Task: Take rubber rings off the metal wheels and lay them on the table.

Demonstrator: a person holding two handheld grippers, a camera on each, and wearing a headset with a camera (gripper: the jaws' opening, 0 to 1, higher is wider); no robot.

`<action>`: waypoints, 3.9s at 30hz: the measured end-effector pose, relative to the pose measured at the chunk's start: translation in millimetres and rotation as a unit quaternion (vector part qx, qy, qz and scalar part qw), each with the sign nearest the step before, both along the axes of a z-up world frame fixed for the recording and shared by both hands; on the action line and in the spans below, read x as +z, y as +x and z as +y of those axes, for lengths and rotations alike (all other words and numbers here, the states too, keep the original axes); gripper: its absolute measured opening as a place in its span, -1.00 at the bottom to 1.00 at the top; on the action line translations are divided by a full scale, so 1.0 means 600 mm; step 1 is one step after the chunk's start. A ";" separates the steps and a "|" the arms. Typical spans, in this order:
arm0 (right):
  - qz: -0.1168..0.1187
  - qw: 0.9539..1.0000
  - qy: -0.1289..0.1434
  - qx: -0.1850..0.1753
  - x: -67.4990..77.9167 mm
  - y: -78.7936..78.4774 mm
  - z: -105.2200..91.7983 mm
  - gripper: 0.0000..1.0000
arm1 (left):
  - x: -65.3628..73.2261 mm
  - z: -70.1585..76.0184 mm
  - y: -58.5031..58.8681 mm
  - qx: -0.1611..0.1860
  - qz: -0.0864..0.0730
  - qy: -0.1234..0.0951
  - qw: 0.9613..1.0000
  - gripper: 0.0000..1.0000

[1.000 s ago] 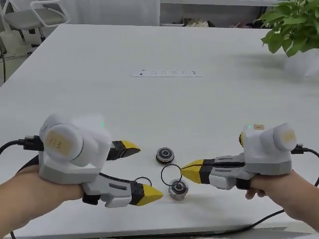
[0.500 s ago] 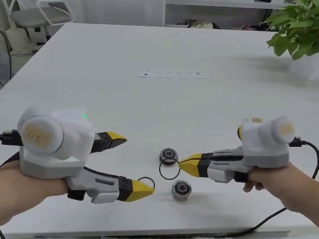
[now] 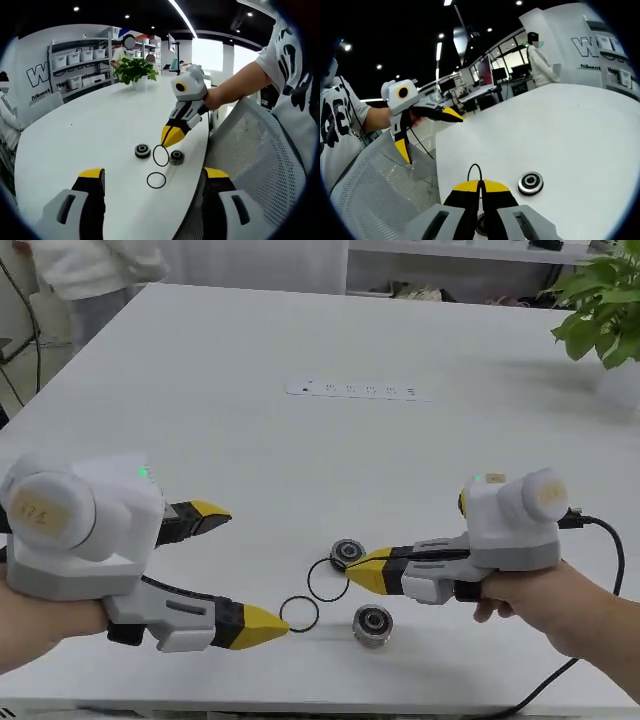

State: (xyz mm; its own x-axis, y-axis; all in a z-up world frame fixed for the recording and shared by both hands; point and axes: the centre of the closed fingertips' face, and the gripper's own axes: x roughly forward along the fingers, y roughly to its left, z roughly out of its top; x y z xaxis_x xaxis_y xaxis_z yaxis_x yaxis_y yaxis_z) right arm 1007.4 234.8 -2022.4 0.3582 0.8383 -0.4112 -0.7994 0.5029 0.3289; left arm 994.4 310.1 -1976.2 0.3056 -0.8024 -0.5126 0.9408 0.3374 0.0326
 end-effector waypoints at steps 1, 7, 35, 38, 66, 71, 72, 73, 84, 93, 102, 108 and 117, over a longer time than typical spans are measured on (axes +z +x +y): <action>0.002 1.000 -0.001 0.001 -0.002 0.001 0.002 -1.00 | 0.000 0.002 0.000 0.001 0.000 0.000 1.000 0.57; 0.013 1.000 -0.006 0.008 -0.015 0.005 0.013 -1.00 | 0.003 0.010 0.005 0.012 -0.003 -0.002 1.000 0.64; 0.088 0.996 -0.014 0.007 -0.070 0.004 0.039 -1.00 | -0.006 0.025 0.006 0.025 0.005 0.002 1.000 0.72; 0.090 0.996 -0.015 0.014 -0.074 0.001 0.045 -1.00 | -0.008 0.028 0.007 0.027 0.007 0.003 1.000 0.72; 0.073 0.997 -0.028 0.004 -0.076 0.010 0.028 -0.81 | -0.015 0.034 0.024 0.036 0.017 0.011 0.999 0.67; 0.061 0.998 -0.022 -0.001 -0.062 0.016 0.023 -0.75 | -0.012 0.023 0.033 0.031 0.016 0.010 0.999 0.64; 0.056 0.998 -0.018 -0.005 -0.056 0.020 0.021 -0.74 | -0.011 0.021 0.035 0.030 0.016 0.010 0.999 0.64; 0.053 0.998 -0.016 -0.007 -0.052 0.022 0.019 -0.73 | -0.010 0.019 0.037 0.029 0.016 0.009 0.999 0.63; 0.016 0.999 -0.008 -0.041 -0.027 0.050 -0.016 -0.67 | 0.003 -0.006 0.068 0.021 0.013 0.004 1.000 0.54; -0.005 0.997 -0.007 -0.072 -0.017 0.073 -0.054 -0.60 | 0.004 -0.039 0.091 0.009 0.014 0.003 1.000 0.45; -0.029 0.995 -0.019 -0.094 -0.019 0.091 -0.090 -0.53 | -0.007 -0.066 0.112 0.002 0.022 0.006 1.000 0.38; -0.034 0.994 -0.029 -0.095 -0.028 0.088 -0.097 -0.50 | -0.021 -0.085 0.121 -0.003 0.032 0.007 0.999 0.29; -0.039 0.994 -0.042 -0.094 -0.047 0.089 -0.105 -0.48 | -0.048 -0.112 0.126 -0.017 0.045 0.018 0.999 0.16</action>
State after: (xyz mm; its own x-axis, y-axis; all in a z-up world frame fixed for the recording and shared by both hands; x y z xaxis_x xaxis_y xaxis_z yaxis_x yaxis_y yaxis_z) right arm 1060.9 171.7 -2050.9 0.5380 0.7180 -0.4416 -0.7107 0.6681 0.2203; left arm 1069.8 242.7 -2004.8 0.2300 -0.7915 -0.5663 0.9512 0.3059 -0.0412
